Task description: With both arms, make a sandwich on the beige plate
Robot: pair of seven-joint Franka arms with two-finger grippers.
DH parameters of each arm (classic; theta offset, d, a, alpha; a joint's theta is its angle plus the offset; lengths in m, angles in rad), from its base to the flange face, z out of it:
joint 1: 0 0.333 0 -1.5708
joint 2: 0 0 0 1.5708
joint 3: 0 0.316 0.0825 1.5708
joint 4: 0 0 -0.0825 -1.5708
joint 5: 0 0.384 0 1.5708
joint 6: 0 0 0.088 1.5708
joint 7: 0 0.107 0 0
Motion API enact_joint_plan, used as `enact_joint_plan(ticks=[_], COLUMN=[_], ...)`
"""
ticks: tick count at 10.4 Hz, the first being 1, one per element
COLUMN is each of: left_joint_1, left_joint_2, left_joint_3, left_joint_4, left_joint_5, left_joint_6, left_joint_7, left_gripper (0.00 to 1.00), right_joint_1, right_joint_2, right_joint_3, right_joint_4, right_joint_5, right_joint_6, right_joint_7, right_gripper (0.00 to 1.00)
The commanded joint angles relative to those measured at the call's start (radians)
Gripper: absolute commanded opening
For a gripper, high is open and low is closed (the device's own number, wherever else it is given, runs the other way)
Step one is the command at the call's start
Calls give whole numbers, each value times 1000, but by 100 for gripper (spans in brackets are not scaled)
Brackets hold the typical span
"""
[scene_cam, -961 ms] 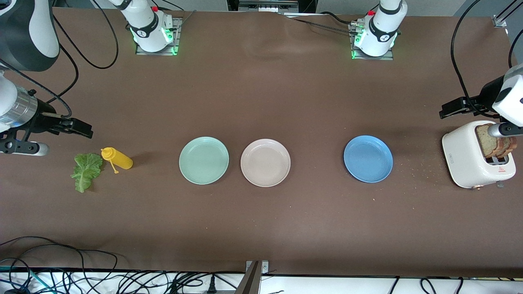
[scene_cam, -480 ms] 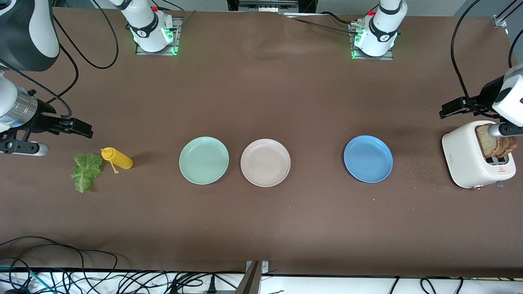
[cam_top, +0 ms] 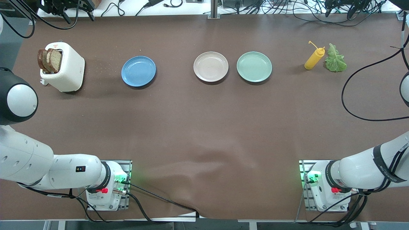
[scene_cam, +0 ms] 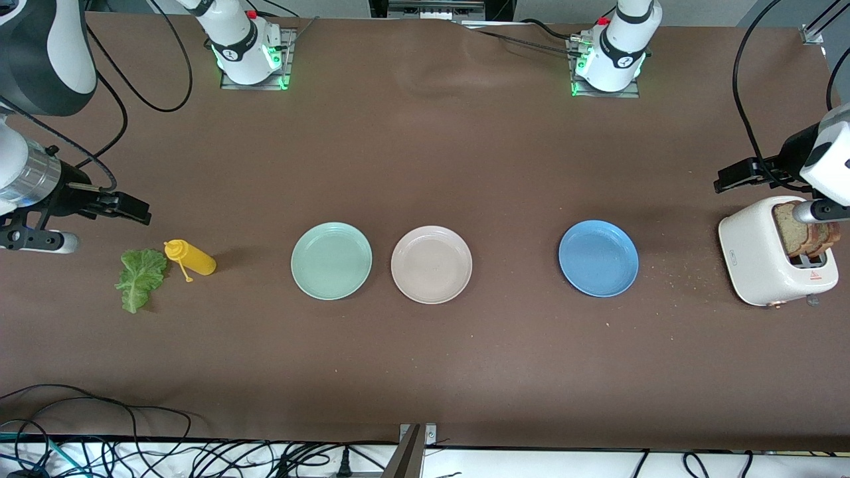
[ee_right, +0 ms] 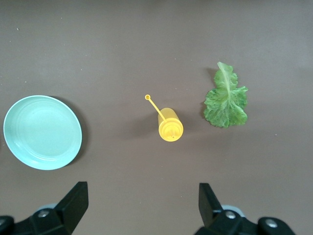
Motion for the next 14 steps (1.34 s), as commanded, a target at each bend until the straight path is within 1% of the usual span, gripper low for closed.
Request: enact_joint_plan(ticks=[1, 3, 4, 5, 8, 10, 12, 14], left_joint_1=[-1, 14, 21, 43, 106, 142, 174, 217], left_joint_2=[15, 15, 15, 15, 23, 55, 96, 148], left_joint_3=[2, 5, 9, 9, 11, 11, 11, 11], left_joint_4=[34, 29, 26, 29, 23, 30, 32, 30], left_joint_5=[12, 11, 11, 11, 14, 93, 112, 141], left_joint_6=[-25, -27, -50, -70, -76, -68, -15, 60], left_joint_7=[22, 22, 22, 22, 18, 30, 30, 111], left_gripper=[100, 100, 100, 100, 100, 100, 100, 100], right_joint_1=[-2, -2, -2, -2, -4, -4, -4, -4], right_joint_2=[-6, -6, -6, -6, -6, -6, -6, -6], right_joint_3=[-1, -1, -1, -1, -1, -1, -1, -1], right_joint_4=[5, 5, 5, 5, 4, 5, 5, 4], right_joint_5=[18, 18, 18, 18, 18, 18, 18, 18], right_joint_6=[0, 0, 0, 0, 0, 0, 0, -2], right_joint_7=[-5, -7, -5, -7, -7, -7, -8, -7], right_gripper=[100, 100, 100, 100, 100, 100, 100, 100])
